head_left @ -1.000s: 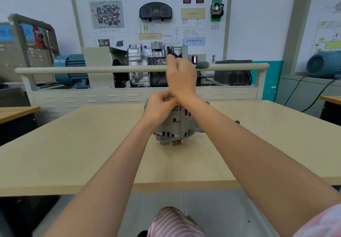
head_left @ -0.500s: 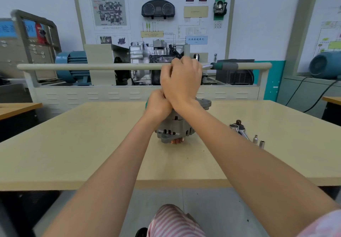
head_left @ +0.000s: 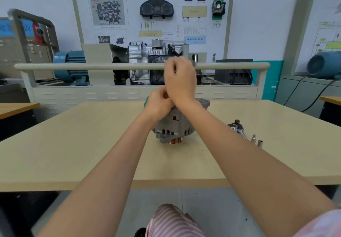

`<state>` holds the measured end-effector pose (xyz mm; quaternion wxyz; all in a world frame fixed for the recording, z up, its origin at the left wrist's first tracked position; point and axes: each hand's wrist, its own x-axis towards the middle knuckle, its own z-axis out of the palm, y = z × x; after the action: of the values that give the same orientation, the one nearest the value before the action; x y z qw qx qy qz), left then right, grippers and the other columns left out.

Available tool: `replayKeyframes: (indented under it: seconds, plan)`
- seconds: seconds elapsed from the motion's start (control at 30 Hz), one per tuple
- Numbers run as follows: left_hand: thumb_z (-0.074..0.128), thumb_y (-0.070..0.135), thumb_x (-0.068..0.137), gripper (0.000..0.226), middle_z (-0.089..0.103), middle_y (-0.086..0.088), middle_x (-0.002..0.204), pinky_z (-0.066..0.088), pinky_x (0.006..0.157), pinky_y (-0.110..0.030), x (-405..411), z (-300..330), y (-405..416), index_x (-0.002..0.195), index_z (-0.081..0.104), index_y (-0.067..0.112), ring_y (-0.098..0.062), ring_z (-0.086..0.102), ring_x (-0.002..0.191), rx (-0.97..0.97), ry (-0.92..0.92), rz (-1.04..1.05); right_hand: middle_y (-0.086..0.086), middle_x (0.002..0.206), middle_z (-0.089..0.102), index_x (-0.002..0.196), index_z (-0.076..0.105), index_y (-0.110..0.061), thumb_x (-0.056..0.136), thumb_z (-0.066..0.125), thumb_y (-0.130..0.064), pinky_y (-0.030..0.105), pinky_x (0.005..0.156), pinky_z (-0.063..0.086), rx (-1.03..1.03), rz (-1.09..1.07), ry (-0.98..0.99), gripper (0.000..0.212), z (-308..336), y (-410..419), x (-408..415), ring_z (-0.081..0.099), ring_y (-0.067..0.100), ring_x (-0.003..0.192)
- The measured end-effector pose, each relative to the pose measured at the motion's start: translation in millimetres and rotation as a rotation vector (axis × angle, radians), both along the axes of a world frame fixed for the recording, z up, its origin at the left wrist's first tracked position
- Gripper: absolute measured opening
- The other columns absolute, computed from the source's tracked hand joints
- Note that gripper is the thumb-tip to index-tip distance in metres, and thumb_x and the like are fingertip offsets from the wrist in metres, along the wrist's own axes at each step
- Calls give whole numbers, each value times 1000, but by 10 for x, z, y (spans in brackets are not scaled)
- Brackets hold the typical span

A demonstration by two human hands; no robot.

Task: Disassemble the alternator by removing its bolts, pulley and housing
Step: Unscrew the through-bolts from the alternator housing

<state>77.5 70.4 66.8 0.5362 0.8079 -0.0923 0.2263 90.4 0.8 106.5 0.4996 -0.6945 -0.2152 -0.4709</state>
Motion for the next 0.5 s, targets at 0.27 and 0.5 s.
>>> replayKeyframes:
  seconds: [0.27,0.5]
  plan:
    - [61,7,83,21,61,4,67,48,64,-29,-32,-3,-46,71,57,24,-15,57,69,-35,-26,15,-8,46,31,45,28,-20,89,43,-18,28,57,28,45,99,75,47,110,8,-29,31,10,53]
    - [68,19,85,6,70,-5,86,51,92,-44,-49,-11,-34,84,63,22,-25,66,91,-48,-25,-59,-2,42,33,45,30,-16,93,35,-11,27,59,36,497,613,316,48,236,-96,18,35,16,48]
